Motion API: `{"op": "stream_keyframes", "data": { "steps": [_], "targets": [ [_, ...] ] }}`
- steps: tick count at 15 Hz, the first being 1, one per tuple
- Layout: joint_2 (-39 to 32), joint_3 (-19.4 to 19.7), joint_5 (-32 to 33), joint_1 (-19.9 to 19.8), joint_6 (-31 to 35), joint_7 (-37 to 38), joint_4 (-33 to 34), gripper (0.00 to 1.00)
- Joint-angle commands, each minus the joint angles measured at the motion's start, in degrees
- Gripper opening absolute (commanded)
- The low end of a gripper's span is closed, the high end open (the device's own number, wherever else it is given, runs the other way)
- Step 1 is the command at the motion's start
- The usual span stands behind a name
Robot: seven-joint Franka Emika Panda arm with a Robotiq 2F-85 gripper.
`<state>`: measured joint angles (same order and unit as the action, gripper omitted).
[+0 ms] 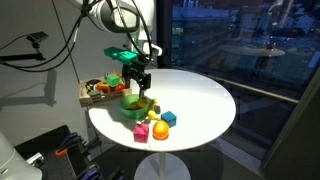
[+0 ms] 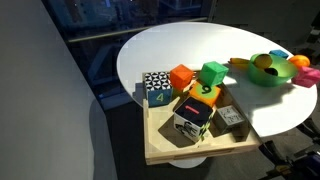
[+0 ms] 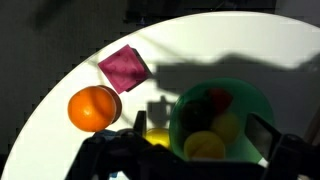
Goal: Put the yellow object inside the bowl
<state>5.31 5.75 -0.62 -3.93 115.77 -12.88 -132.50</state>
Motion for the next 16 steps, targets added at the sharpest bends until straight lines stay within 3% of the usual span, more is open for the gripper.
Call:
{"op": "stream_keyframes", "data": {
  "steps": [1,8,16],
  "targets": [
    [2.3,-0.3,-1.4,-0.2,-4.5,5.2,2.1,1.0],
    [9.0,-2.2,-0.9,0.4,-2.6,15.2,-1.0,1.0],
    [10.6,-2.8,-0.3,0.3,-2.8,15.2,-1.0,1.0]
  ]
}}
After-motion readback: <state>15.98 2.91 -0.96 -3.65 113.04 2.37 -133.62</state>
